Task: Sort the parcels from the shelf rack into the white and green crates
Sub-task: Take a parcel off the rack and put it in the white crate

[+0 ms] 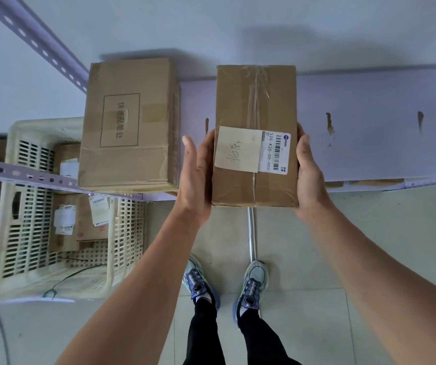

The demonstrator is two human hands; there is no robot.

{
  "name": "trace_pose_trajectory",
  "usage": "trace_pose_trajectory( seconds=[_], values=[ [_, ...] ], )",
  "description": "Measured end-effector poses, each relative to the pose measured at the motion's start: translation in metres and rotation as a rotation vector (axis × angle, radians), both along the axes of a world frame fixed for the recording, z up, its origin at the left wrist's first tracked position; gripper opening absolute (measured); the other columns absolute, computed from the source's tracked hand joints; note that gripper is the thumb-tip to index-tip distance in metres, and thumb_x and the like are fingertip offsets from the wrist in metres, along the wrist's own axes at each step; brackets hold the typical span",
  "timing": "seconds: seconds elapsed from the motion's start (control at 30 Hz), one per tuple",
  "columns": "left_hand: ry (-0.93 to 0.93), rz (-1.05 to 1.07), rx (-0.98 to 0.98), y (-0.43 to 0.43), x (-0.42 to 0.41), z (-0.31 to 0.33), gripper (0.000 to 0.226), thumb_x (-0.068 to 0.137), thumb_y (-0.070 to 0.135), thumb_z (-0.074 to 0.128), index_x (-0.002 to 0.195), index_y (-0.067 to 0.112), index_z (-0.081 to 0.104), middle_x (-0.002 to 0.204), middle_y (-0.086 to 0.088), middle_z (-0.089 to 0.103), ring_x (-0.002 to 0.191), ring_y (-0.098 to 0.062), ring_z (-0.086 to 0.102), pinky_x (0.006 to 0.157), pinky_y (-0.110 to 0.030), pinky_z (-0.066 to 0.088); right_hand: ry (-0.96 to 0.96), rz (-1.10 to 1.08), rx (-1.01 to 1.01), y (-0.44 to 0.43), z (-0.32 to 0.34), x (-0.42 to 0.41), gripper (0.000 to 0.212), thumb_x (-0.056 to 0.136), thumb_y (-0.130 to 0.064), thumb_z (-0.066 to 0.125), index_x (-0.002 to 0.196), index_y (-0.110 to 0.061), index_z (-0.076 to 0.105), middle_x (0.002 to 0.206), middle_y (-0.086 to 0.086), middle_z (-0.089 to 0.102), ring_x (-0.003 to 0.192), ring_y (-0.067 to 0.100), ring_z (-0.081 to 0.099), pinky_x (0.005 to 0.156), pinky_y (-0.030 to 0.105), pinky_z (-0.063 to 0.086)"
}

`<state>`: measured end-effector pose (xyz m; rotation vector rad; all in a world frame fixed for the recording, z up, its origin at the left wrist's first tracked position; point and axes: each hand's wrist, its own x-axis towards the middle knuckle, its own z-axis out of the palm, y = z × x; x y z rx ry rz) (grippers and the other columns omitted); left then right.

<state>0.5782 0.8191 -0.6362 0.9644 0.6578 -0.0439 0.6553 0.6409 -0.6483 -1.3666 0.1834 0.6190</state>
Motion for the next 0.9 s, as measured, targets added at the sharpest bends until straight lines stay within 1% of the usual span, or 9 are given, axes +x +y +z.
trace_pose_trajectory(
  seconds=[0.13, 0.2, 0.33, 0.43, 0.5, 0.6, 0.7, 0.83, 0.9],
  values=[
    [-0.007, 0.003, 0.019, 0.002, -0.013, 0.015, 0.072, 0.102, 0.079, 0.013, 0.145, 0.044, 0.059, 0.149, 0.003, 0.068, 0.14, -0.023, 0.063, 0.117, -0.052, 0.048, -0.028, 0.017, -0.004, 0.003, 0.011, -0.011, 0.055, 0.112, -0.053, 0.022, 0.163, -0.034, 0.035, 0.15, 0.006, 0.062, 0.135, 0.026, 0.063, 0.11, 0.059, 0.052],
    [-0.009, -0.007, 0.033, 0.002, -0.022, 0.029, 0.067, 0.101, 0.079, 0.015, 0.136, 0.051, 0.064, 0.145, 0.005, 0.07, 0.137, -0.021, 0.065, 0.114, -0.049, 0.052, -0.026, 0.021, 0.004, 0.004, 0.02, -0.019, 0.055, 0.112, -0.054, 0.023, 0.162, -0.036, 0.036, 0.148, 0.005, 0.064, 0.133, 0.025, 0.065, 0.107, 0.056, 0.056],
    [-0.009, -0.019, 0.026, 0.003, -0.048, 0.053, 0.061, 0.102, 0.078, 0.011, 0.131, 0.06, 0.062, 0.144, 0.01, 0.071, 0.136, -0.017, 0.066, 0.11, -0.045, 0.056, -0.022, 0.04, 0.04, 0.008, 0.041, -0.038, 0.056, 0.11, -0.057, 0.023, 0.16, -0.037, 0.041, 0.144, 0.001, 0.068, 0.13, 0.023, 0.067, 0.091, 0.04, 0.064],
    [-0.026, -0.029, 0.012, 0.006, -0.071, 0.069, 0.061, 0.104, 0.075, 0.009, 0.123, 0.065, 0.067, 0.14, 0.014, 0.072, 0.134, -0.012, 0.066, 0.109, -0.038, 0.057, -0.025, 0.068, 0.043, 0.012, 0.055, -0.057, 0.056, 0.11, -0.059, 0.022, 0.157, -0.039, 0.044, 0.143, 0.0, 0.069, 0.129, 0.022, 0.068, 0.09, 0.041, 0.064],
    [-0.005, 0.012, 0.037, 0.009, -0.088, 0.077, 0.063, 0.104, 0.075, 0.012, 0.134, 0.059, 0.064, 0.145, 0.013, 0.069, 0.138, -0.012, 0.063, 0.115, -0.042, 0.052, -0.02, 0.072, 0.034, 0.017, 0.065, -0.071, 0.054, 0.109, -0.061, 0.024, 0.154, -0.042, 0.047, 0.141, -0.002, 0.07, 0.128, 0.021, 0.069, 0.09, 0.041, 0.064],
    [0.001, 0.055, 0.029, 0.017, -0.119, 0.084, 0.077, 0.102, 0.077, 0.017, 0.162, 0.037, 0.043, 0.158, 0.007, 0.059, 0.149, -0.017, 0.053, 0.127, -0.054, 0.038, -0.031, 0.113, 0.022, 0.027, 0.08, -0.097, 0.054, 0.105, -0.066, 0.03, 0.148, -0.044, 0.054, 0.138, -0.003, 0.072, 0.126, 0.02, 0.07, 0.086, 0.037, 0.065],
    [-0.013, 0.066, 0.035, 0.03, -0.155, 0.094, 0.068, 0.105, 0.075, 0.019, 0.156, 0.041, 0.048, 0.158, 0.007, 0.059, 0.149, -0.015, 0.053, 0.128, -0.054, 0.035, -0.035, 0.146, 0.004, 0.042, 0.093, -0.129, 0.061, 0.097, -0.072, 0.037, 0.148, -0.045, 0.055, 0.138, -0.004, 0.072, 0.124, 0.018, 0.07, 0.085, 0.037, 0.065],
    [-0.029, 0.113, 0.004, 0.056, -0.213, 0.106, 0.073, 0.102, 0.079, 0.025, 0.157, 0.038, 0.05, 0.159, 0.004, 0.058, 0.15, -0.018, 0.052, 0.128, -0.054, 0.035, -0.044, 0.189, -0.026, 0.07, 0.102, -0.181, 0.048, 0.105, -0.068, 0.03, 0.138, -0.054, 0.063, 0.135, -0.008, 0.073, 0.122, 0.016, 0.071, 0.081, 0.031, 0.064],
    [-0.059, 0.116, -0.017, 0.074, -0.247, 0.11, 0.062, 0.108, 0.073, 0.02, 0.151, 0.046, 0.057, 0.154, 0.011, 0.062, 0.146, -0.011, 0.055, 0.124, -0.044, 0.043, -0.01, 0.191, -0.04, 0.086, 0.104, -0.211, 0.051, 0.105, -0.07, 0.031, 0.138, -0.05, 0.064, 0.134, -0.007, 0.074, 0.122, 0.016, 0.072, 0.081, 0.032, 0.064]
  ],
)
